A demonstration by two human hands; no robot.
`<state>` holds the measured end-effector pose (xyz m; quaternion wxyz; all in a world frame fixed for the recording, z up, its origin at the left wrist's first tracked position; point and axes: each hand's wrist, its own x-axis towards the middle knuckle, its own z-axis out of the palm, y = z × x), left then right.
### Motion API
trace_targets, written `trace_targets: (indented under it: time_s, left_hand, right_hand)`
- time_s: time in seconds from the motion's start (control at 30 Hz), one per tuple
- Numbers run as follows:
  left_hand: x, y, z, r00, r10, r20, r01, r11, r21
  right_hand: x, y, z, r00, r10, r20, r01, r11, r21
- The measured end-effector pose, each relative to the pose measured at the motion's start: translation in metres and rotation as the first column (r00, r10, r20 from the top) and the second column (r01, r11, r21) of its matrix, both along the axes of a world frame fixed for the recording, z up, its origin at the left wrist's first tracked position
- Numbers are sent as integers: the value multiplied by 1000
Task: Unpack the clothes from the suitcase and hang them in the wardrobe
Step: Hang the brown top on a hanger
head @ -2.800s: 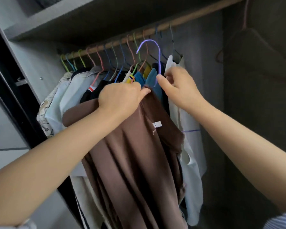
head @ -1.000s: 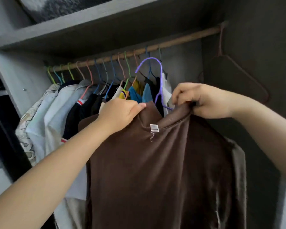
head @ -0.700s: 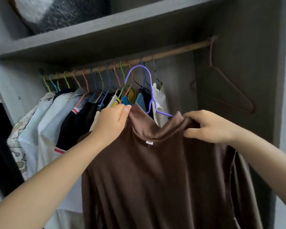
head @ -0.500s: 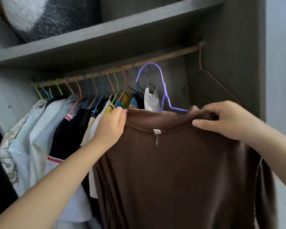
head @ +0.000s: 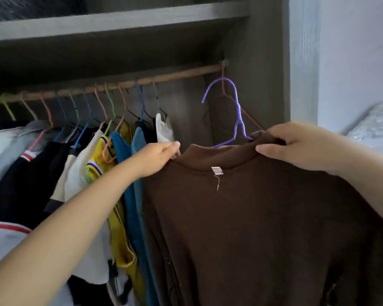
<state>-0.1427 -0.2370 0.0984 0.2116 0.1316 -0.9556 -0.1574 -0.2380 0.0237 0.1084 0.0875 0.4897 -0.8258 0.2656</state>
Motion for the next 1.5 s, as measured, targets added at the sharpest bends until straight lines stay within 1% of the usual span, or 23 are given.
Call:
trace_targets:
  time_s: [0.07, 0.13, 0.17, 0.2, 0.23, 0.27, 0.3, 0.33, 0.4, 0.5, 0.53, 0.6, 0.7, 0.77, 0.83, 0.9, 0.97, 1.07, 1.17, 1.27, 1.4, 1.5]
  left_hand:
    - [-19, 1, 1, 1000, 26, 13, -26, 1000, 11]
    - [-35, -3, 1, 986, 155, 58, -158, 987, 42]
    - [-38, -6, 0, 963, 255, 91, -258, 966, 19]
    - [-39, -10, -1, 925, 359, 121, -355, 933, -59]
    - [-38, -13, -2, 881, 454, 134, -430, 886, -172]
    - [-34, -17, -2, 839, 527, 133, -478, 832, -282]
    - [-31, -21, -3, 815, 566, 119, -500, 793, -349]
    - [-27, -24, -3, 810, 579, 97, -510, 776, -372]
    - [-20, -30, -4, 825, 563, 50, -508, 778, -370]
    - [-13, -28, -4, 843, 538, 28, -489, 786, -379]
    - [-10, -27, -2, 839, 544, 20, -496, 780, -381]
    - [-4, -24, 2, 822, 569, -22, -520, 735, -436]
    - [13, -25, 9, 799, 594, -90, -526, 620, -582]
    - [26, -29, 12, 809, 564, -165, -526, 569, -632]
    - [35, -34, 15, 801, 545, -247, -559, 534, -634]
    - [36, -36, 18, 798, 549, -249, -567, 545, -617]
    - [33, -41, 21, 815, 548, -188, -533, 582, -614]
    - [25, -52, 25, 878, 474, -58, -400, 663, -633]
    - [17, -56, 25, 909, 415, 47, -274, 677, -683]
    - [12, -56, 22, 913, 403, 67, -244, 668, -703]
    - [10, -57, 21, 905, 424, 46, -265, 643, -719]
    - [6, -57, 23, 906, 423, 3, -291, 628, -722]
  right_hand:
    - [-7, -6, 5, 993, -106, -51, 108, 993, 44]
    - [-13, -15, 9, 972, -192, -135, 202, 977, 64]
    - [-14, -21, 11, 962, -217, -168, 229, 972, 56]
    - [-16, -27, 14, 953, -236, -188, 247, 968, 39]
    - [-17, -34, 17, 947, -253, -200, 262, 965, 19]
    - [-18, -41, 21, 937, -277, -213, 285, 958, 6]
    - [-21, -48, 26, 923, -306, -234, 315, 949, 1]
    - [-23, -57, 32, 909, -333, -250, 344, 939, -2]
    - [-29, -77, 45, 891, -371, -262, 374, 926, -41]
    - [-26, -113, 66, 890, -371, -264, 350, 928, -124]
    - [-24, -127, 74, 893, -367, -262, 337, 929, -151]
    - [-20, -153, 85, 901, -363, -238, 323, 927, -192]
    - [-24, -185, 98, 936, -331, -116, 292, 918, -267]
    - [-30, -199, 104, 960, -281, -19, 261, 914, -310]
    - [-38, -211, 109, 969, -235, 75, 246, 899, -363]
    - [-48, -223, 111, 963, -246, 114, 271, 878, -394]
    - [-54, -235, 111, 952, -293, 84, 302, 870, -390]
    - [-58, -252, 113, 919, -390, -61, 350, 877, -329]
    - [-59, -264, 116, 869, -448, -209, 395, 884, -251]
    - [-63, -265, 123, 826, -475, -304, 435, 880, -191]
    - [-80, -241, 137, 761, -552, -341, 507, 834, -219]
    - [-82, -234, 131, 712, -578, -398, 548, 813, -198]
